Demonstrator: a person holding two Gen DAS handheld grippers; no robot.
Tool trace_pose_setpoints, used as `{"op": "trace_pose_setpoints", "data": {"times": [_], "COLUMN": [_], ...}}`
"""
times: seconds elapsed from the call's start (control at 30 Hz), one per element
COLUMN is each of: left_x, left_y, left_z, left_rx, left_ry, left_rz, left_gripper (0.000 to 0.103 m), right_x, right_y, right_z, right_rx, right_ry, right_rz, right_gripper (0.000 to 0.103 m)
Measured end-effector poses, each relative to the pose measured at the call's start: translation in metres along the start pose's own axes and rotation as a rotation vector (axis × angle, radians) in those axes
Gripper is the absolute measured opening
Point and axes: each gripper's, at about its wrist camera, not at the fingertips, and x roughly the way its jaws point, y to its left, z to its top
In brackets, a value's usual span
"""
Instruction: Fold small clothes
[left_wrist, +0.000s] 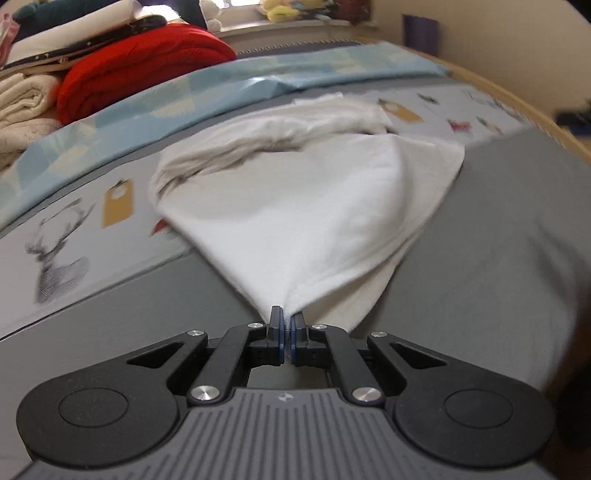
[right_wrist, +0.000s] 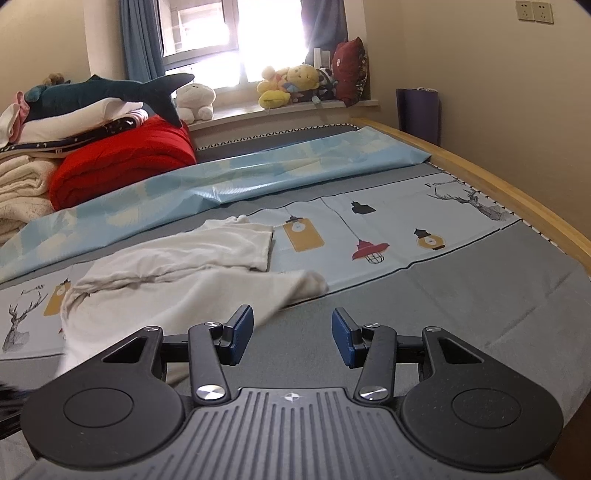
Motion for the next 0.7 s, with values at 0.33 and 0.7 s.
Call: {"op": "trace_pose_setpoints", "data": {"times": [0.33, 0.7], "left_x": [-0.045, -0.028], "left_y": [0.117, 0.164], "left_z": [-0.127, -0.106], "left_rx": [-0.164, -0.464], "left_ry": [0.239, 0.255], "left_rz": [-0.161, -0.201], "left_gripper": [0.008, 0.046], "right_x": [0.002, 0.096], "right_y": [0.003, 0.042], "right_z": [-0.025, -0.053], "right_rx": [0.009, -0.100], "right_ry": [0.076, 0.456], "right_rz": [-0.014, 0.052], "right_gripper": [0.045, 0.046]}}
